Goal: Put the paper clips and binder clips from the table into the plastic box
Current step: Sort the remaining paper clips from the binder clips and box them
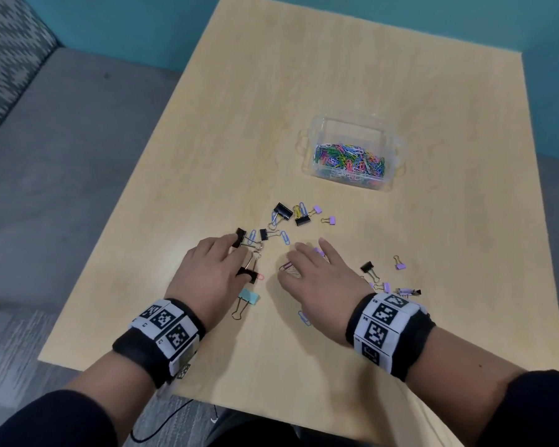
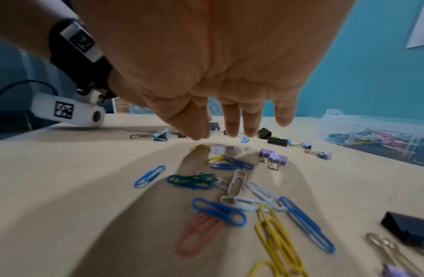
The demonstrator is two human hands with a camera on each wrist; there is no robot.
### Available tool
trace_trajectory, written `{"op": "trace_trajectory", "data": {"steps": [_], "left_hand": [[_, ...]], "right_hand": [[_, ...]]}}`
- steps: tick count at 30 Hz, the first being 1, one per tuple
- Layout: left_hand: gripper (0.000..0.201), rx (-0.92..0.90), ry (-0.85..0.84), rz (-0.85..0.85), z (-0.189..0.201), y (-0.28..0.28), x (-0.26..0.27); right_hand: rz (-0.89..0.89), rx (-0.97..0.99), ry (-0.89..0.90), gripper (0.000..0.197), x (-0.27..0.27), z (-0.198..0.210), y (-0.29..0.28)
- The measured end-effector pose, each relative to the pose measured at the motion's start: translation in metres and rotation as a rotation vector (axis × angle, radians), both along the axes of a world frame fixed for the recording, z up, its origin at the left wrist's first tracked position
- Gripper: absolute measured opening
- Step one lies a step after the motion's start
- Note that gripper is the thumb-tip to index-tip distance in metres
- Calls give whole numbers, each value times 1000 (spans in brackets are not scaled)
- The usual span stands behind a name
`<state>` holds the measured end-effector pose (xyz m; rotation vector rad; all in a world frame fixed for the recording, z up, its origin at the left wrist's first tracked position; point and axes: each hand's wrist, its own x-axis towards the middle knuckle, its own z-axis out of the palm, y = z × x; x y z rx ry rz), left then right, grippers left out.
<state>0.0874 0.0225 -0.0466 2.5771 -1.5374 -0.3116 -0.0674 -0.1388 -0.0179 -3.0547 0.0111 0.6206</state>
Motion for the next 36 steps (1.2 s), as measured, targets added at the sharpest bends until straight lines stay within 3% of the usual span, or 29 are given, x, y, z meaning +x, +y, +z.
{"op": "trace_trajectory", "data": {"steps": [6, 11, 26, 31, 36], "left_hand": [[28, -2, 6, 65, 1, -5, -3], [29, -21, 19, 104, 2, -15, -6], [16, 23, 166, 208, 1, -31, -17], [10, -17, 224, 263, 6, -21, -15], [19, 50, 10, 22, 13, -7, -14]], "right_hand": [[-87, -19, -13, 78, 19, -7, 0], [-38, -30, -14, 71, 7, -8, 18], [-127, -19, -49, 70, 13, -10, 30], [-90, -54, -43, 59, 1, -6, 26], [-91, -33, -13, 46, -18, -4, 17]]}}
